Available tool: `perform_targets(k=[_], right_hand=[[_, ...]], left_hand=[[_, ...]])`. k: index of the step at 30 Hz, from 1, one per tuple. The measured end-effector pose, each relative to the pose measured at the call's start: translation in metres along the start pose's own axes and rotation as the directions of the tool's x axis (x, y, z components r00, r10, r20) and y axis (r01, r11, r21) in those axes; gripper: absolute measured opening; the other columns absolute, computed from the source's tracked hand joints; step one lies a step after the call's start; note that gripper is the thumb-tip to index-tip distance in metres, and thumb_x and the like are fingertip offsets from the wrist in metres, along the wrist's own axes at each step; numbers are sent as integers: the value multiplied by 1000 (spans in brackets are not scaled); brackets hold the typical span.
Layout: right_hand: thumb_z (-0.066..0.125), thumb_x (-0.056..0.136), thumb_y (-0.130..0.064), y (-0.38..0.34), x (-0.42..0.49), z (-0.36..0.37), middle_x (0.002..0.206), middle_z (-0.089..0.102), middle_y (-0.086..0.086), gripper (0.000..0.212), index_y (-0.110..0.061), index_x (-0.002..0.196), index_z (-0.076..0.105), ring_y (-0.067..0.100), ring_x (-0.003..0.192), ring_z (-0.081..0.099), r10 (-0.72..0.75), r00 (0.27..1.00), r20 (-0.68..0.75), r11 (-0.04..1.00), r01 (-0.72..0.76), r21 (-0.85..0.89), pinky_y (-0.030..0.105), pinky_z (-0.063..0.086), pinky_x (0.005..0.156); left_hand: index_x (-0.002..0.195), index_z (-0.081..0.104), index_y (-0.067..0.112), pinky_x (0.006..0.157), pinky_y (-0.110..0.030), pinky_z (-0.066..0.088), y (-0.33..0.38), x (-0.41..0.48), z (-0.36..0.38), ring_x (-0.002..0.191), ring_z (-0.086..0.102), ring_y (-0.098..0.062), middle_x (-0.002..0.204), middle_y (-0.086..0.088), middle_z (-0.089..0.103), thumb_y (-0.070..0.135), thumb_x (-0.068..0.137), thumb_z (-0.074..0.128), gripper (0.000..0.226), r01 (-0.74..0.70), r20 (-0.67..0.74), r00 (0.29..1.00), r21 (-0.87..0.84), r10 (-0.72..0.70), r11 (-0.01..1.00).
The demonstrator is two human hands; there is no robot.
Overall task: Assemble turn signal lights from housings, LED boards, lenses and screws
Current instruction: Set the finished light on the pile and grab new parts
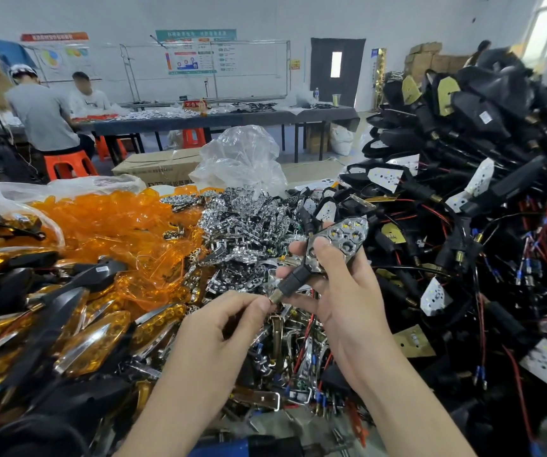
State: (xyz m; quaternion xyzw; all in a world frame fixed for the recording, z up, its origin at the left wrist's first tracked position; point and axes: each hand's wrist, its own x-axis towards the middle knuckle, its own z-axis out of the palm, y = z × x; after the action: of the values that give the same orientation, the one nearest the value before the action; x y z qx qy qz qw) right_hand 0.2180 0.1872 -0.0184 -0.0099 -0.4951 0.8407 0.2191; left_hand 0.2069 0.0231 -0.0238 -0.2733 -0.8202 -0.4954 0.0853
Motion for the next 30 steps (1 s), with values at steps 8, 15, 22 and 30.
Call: perform_targets(k=[8,15,22,30], right_hand=[[56,103,-25,-4,0,6,93,78,2,13,-15,111,55,21,74,76,141,989,-47,980,-133,149,35,59,55],[57,102,-27,-4,0,8,95,78,3,20,-12,115,55,23,77,77,133,991,-30,978,-126,167,36,60,56],[58,99,-29,-3,-2,10,97,79,4,25,-12,117,54,24,79,77,117,993,-15,975,-112,192,36,61,57],[55,103,-28,-2,-3,12,97,78,4,16,-14,112,55,23,78,77,128,992,-15,967,-121,226,36,60,57]], left_hand=[[97,76,24,50,-14,41,-2,3,-2,62,47,0,77,18,54,37,97,53,26,-290,-103,913,516,395,806],[100,77,24,53,-17,43,-3,2,-3,65,49,1,79,19,53,41,97,51,32,-257,-146,925,435,350,863],[106,77,27,55,-12,34,-7,2,-3,65,50,-2,77,20,50,42,97,62,23,-195,-173,952,295,253,935],[106,75,36,52,-13,34,-7,1,-4,64,51,-7,76,14,52,45,91,58,25,-150,-188,965,189,185,971]])
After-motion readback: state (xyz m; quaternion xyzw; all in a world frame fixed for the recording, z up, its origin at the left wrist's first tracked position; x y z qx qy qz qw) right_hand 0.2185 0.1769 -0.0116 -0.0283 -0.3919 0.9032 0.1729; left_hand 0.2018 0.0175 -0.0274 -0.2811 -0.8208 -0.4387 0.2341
